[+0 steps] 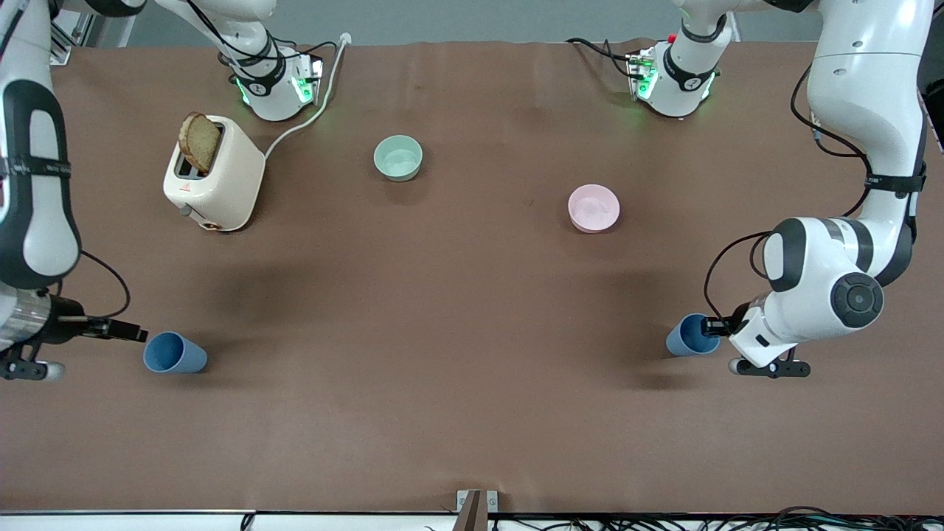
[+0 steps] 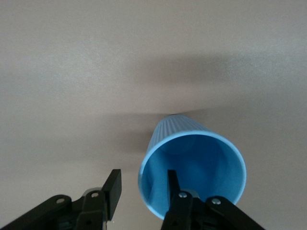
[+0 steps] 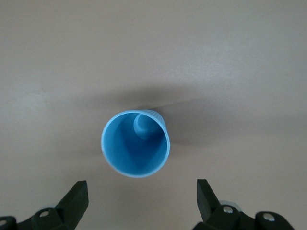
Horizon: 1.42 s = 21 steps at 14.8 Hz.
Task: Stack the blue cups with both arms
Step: 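Close both grippers around the rims of the blue cups, then carry the cup with the left gripper to the table middle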
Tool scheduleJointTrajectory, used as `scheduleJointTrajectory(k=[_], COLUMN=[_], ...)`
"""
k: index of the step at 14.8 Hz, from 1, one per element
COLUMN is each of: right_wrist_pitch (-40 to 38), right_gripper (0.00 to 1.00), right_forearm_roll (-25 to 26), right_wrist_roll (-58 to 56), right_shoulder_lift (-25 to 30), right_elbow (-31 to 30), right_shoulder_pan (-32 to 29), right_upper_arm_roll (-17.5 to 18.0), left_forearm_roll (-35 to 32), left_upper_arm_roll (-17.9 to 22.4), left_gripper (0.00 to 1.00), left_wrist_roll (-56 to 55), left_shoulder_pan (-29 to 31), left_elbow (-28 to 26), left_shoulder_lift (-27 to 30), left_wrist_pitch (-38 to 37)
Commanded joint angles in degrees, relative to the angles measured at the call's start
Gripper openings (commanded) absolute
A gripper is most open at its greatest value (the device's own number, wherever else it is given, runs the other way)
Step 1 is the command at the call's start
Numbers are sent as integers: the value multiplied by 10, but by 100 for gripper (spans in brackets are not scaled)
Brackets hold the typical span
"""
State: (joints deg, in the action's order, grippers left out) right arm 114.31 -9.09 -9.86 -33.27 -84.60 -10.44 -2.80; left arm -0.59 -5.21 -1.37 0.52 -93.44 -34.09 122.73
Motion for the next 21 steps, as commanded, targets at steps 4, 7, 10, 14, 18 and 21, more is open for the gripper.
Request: scheduleJointTrajectory(k=[4, 7, 10, 14, 18, 21], right_wrist_pitch=[36, 49, 102, 115, 87, 53], right_gripper=[95, 88, 76, 15, 0, 0], right_forearm_roll=[-21, -38, -39, -52, -64, -63], right_wrist_roll=[-67, -73, -89, -88, -86, -73], right_shoulder_lift=[-41, -58, -61, -61, -53, -22], right_elbow=[6, 5, -21, -29, -25, -25], right_shoulder_pan=[-20, -21, -16, -19, -13, 6], right_upper_arm_roll=[6, 6, 8, 14, 14, 17], left_forearm_roll=[-4, -2, -2, -10, -9, -9], left_upper_arm_roll=[-5, -11, -68, -136, -136, -132], left_gripper=[1, 0, 0, 0, 1, 3], left_wrist_roll=[1, -35, -140, -303, -444, -492], left_shoulder_pan=[-4, -26, -39, -94, -195, -242], left_elbow=[10, 10, 10, 28, 48, 48], left_shoulder_lift=[-4, 18, 35, 28, 0, -24], left_wrist_pitch=[4, -2, -3, -3, -2, 8])
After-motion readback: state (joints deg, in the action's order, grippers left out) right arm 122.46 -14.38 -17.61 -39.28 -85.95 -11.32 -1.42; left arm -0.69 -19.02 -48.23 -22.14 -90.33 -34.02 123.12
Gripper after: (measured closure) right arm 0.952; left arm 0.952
